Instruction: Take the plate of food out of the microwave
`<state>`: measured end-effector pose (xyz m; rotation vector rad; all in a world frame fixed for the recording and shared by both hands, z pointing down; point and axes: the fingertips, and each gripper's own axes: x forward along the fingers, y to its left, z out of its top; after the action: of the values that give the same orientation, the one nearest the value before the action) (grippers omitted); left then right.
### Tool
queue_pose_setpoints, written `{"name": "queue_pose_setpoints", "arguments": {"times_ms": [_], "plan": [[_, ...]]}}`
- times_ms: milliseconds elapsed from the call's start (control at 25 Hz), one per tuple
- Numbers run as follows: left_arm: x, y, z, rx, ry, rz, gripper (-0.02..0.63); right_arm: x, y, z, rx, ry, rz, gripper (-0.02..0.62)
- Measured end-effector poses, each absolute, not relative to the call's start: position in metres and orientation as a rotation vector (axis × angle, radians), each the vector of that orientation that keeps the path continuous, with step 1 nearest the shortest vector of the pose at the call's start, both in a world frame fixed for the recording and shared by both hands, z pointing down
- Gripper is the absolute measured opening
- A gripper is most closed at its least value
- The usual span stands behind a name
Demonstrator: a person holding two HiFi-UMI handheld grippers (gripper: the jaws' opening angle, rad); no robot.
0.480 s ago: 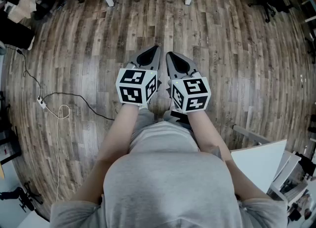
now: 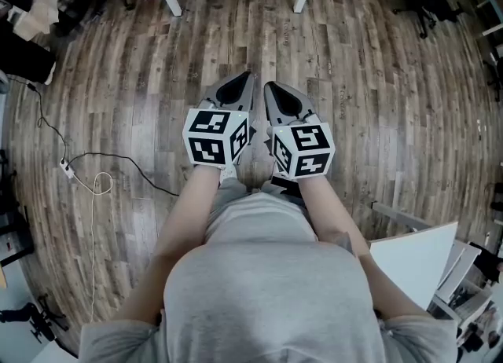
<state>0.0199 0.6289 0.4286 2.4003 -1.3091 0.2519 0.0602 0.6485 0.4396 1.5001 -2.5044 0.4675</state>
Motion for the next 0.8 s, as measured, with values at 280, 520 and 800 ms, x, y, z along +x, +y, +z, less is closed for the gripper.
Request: {"name": "queue_pose_setpoints", "arguments": {"times_ms": [280,520,800], "plan": [[0.023,0.624,0.409,2.455,-1.305,0.213,0.003,0.060,0.641,0.418,1.543,-2.535,0.403,0.026],[0.027,0.623,0.392,2.505,-1.298,0.179,0.003,0.060,0.636,0.400,1.564,-2.555,0.342,0.026],[0.023,0.607,0.360,2.578,-1.342,0.119,0.003,0.058,0.621,0.374,1.586,-2.597,0.248,0.026]]}}
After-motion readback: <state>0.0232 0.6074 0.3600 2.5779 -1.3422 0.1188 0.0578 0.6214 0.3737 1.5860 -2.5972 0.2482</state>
